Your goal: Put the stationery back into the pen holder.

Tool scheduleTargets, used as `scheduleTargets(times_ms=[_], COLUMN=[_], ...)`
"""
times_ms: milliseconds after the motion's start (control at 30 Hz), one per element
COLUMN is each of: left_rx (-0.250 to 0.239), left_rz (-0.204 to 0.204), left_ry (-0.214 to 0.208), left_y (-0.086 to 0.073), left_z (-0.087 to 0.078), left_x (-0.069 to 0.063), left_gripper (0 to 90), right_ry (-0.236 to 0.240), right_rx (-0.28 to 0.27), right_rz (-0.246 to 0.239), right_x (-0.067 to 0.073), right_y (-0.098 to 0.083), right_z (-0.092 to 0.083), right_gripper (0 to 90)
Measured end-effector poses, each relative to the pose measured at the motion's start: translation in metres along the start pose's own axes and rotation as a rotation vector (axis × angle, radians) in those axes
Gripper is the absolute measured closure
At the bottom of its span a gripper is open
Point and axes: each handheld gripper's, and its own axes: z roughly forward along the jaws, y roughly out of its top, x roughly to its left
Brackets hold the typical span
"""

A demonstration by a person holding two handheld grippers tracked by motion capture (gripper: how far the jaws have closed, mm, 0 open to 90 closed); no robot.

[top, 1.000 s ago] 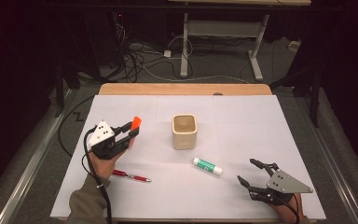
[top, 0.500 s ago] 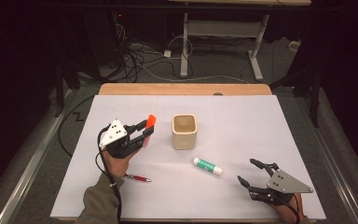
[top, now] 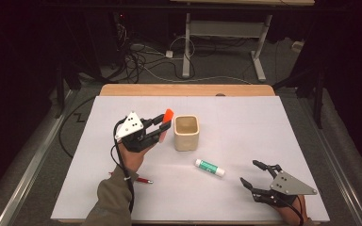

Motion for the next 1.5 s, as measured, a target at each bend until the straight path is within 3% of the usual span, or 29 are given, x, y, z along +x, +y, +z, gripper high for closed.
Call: scheduleTargets(times_ms=[833, 1233, 1500], left_rx=[-0.050, -0.025, -0.020], left_rz=[0.003, 0.024, -0.004], left_ry=[-0.061, -0.083, -0.084], left_y=[0.026, 0.029, 0.022], left_z=[0.040, 0.064, 0.075], left_x=[-0.006, -0.005, -0.002], left_gripper=[64.9, 64.9, 64.8], right_ry=[0.000, -0.008, -0.001], right_rx=[0.008, 0.006, 0.013], right_rz=[-0.003, -0.002, -0.008], right_x=[0.000, -0.001, 0.000], right_y=[-0.001, 0.000, -0.001], right_z=[0.000, 0.000, 0.001], right_gripper=[32.1, 32.2, 32.7])
